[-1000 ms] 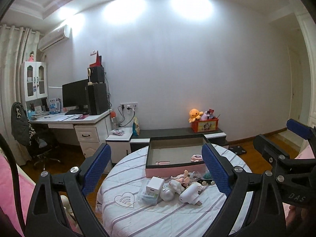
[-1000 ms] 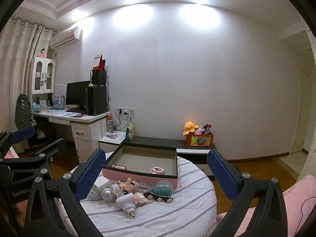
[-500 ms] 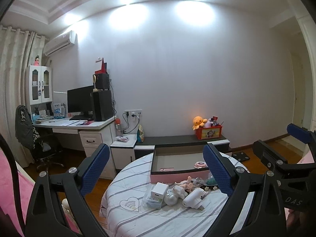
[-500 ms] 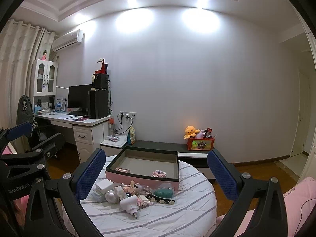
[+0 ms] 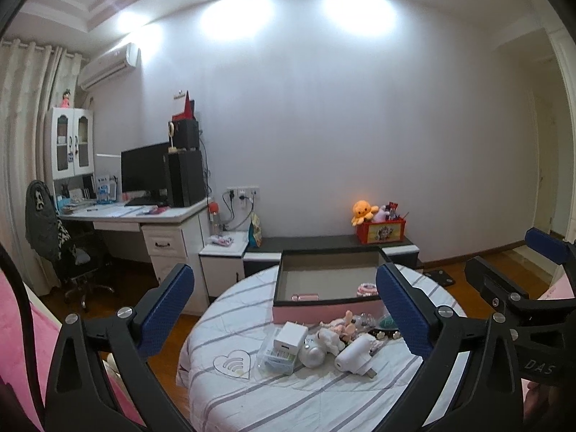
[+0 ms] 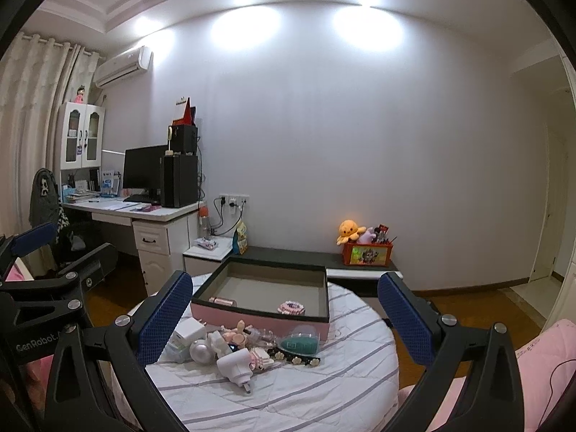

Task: Organize rigid objects
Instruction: 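Withdraw both tools from the box back over the bed, then grasp the white charger with the left tool while the right tool grasps the clear cup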

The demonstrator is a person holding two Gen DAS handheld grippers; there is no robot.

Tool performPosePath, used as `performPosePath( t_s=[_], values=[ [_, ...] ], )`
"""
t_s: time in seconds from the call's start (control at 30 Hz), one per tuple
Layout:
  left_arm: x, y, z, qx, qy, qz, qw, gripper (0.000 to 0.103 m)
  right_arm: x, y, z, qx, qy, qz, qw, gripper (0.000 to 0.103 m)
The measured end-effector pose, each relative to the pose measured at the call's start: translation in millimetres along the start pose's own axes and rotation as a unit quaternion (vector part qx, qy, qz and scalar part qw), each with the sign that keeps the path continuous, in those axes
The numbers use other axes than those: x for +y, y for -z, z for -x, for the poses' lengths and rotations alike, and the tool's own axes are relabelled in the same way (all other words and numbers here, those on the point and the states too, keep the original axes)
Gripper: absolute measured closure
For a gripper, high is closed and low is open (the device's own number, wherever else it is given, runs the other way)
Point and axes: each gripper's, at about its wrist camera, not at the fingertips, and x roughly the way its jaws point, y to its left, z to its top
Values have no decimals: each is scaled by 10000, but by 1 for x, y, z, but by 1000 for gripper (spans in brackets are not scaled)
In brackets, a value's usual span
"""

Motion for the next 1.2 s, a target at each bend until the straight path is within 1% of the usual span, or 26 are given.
performPosePath(
  t_s=[0.07,0.17,0.3,0.4,0.5,0.6,0.67,0.73,0.8,0.87,0.93,1.1,1.2],
  values=[
    [0,7,-12,143,41,16,9999,0,-1,6,-8,104,-22,-25,9999,0],
    [0,21,-34,480,145,66,9987,0,-1,16,-22,301,-47,-49,9995,0],
    [-1,48,-66,1033,323,81,9941,0,-3,37,-47,663,-84,-85,9977,0],
    [0,70,-85,1369,246,13,9903,0,-9,59,-69,1027,-60,-164,9946,0],
    [7,92,-108,1772,160,10,9840,0,-14,77,-86,1317,-46,-224,9910,0],
    [15,111,-129,2088,88,26,9779,0,-23,98,-108,1681,5,-298,9853,0],
    [20,122,-143,2297,17,55,9732,0,-29,109,-119,1868,15,-372,9817,0],
    [24,132,-159,2534,28,133,9673,0,-35,115,-127,1985,63,-417,9792,0],
    [28,138,-169,2635,44,254,9643,0,-42,121,-136,2089,105,-475,9767,0],
    [28,138,-178,2657,128,334,9634,0,-47,126,-144,2172,143,-527,9746,0],
    [26,136,-187,2625,201,354,9641,0,-50,126,-150,2223,149,-566,9732,0],
    [23,128,-210,2552,92,248,9665,0,-57,128,-165,2285,195,-602,9715,0],
    [20,124,-219,2479,158,241,9683,1,-61,128,-175,2350,244,-605,9698,0]
  ],
)
